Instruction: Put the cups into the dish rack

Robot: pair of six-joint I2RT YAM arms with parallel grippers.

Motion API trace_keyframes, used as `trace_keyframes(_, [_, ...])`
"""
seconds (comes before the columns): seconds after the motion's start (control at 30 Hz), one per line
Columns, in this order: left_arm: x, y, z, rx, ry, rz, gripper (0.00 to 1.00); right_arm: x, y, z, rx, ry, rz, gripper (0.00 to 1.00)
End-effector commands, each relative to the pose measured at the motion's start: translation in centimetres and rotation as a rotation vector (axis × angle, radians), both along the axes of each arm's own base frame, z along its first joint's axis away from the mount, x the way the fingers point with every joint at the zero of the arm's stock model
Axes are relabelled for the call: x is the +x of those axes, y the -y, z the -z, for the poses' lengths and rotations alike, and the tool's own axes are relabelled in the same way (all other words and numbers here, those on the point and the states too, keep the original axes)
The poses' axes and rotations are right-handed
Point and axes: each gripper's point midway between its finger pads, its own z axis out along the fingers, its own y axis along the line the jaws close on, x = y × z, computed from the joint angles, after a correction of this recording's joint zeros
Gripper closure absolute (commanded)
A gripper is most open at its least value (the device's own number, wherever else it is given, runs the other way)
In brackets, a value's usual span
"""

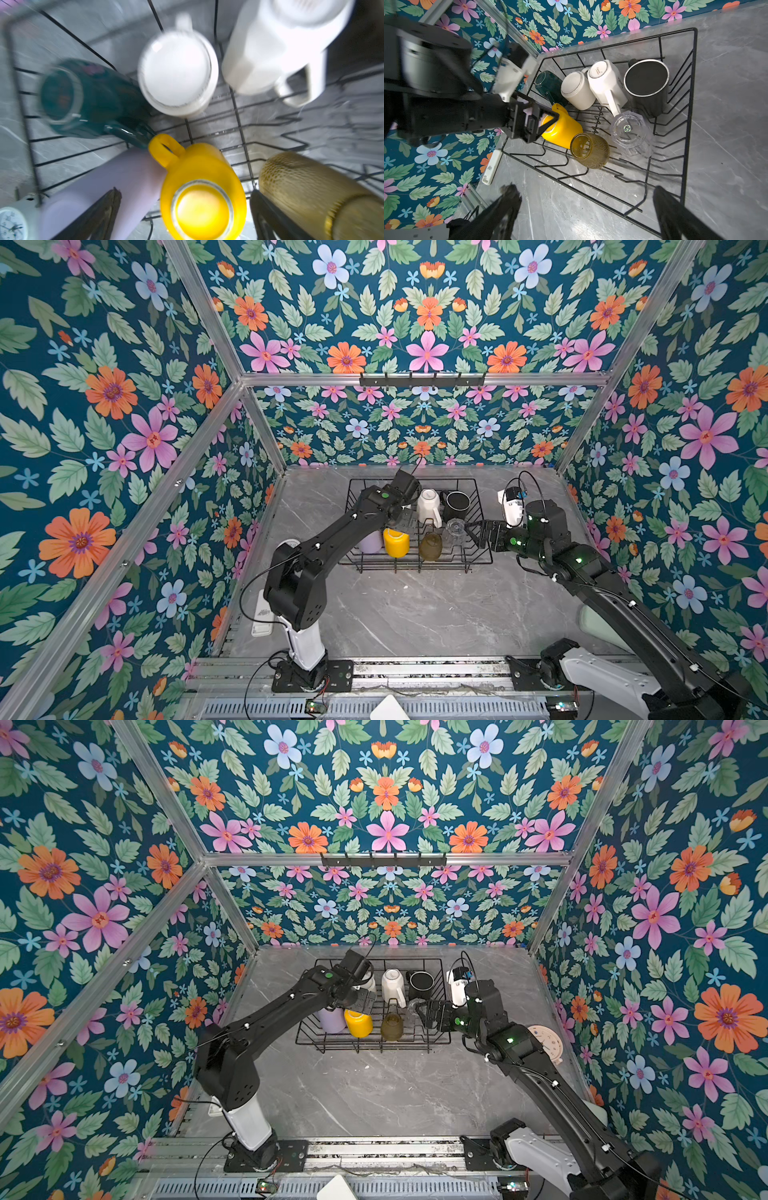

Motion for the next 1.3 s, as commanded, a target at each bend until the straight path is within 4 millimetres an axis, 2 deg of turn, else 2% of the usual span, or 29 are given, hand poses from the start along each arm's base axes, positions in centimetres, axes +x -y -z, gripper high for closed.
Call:
trace_keyframes(0.0, [1.8, 1.2, -4.2, -0.109, 0.163, 0.016, 0.0, 0.3, -0.1, -0.7, 0.001, 0.024, -0.007, 0.01])
trace_keyframes(0.13, [2.2, 1.7, -7.8, -0.197, 0.275, 0.027, 0.0, 0.3, 0.1, -1.0, -0.008, 0.03, 0.001, 0.01])
trace_keyframes(0.3, [1.1, 0.0, -13.5, -0.294, 0.5, 0.017, 0.0, 0.4, 1.1, -1.3, -0.045, 0.051, 0.021, 0.01])
trace_keyframes(0.37, [0.0, -1.5, -15.9, -0.331, 0.613, 0.003, 0.0, 0.9, 2.1, -1.0, -0.071, 0.053, 0.059, 0.01])
trace_keyframes(0.47, [-2.1, -4.4, -18.4, -0.34, 0.77, -0.026, 0.0, 1.7, 3.8, -0.2, -0.104, 0.053, 0.121, 0.01])
trace_keyframes(0.6, [-4.5, -9.4, -19.5, -0.286, 0.902, -0.131, 0.0, 2.8, 6.8, 1.5, -0.154, 0.047, 0.221, 0.01])
trace_keyframes(0.7, [-5.7, -13.4, -18.8, -0.252, 0.943, -0.228, 0.01, 3.5, 9.4, 3.3, -0.243, 0.065, 0.314, 0.01])
trace_keyframes(0.83, [-6.5, -18.1, -15.2, -0.188, 0.954, -0.344, 0.01, 4.0, 12.4, 5.3, -0.335, 0.1, 0.414, 0.01])
trace_keyframes(0.97, [-6.5, -21.2, -10.8, -0.158, 0.924, -0.434, 0.01, 4.5, 14.5, 6.9, -0.414, 0.162, 0.498, 0.01])
trace_keyframes(1.13, [-6.7, -25.0, -6.2, -0.132, 0.916, -0.541, 0.01, 5.4, 16.8, 8.6, -0.502, 0.229, 0.592, 0.01])
trace_keyframes(1.27, [-7.0, -27.2, -2.5, -0.17, 0.926, -0.592, 0.01, 6.7, 18.7, 10.6, -0.462, 0.241, 0.657, 0.01])
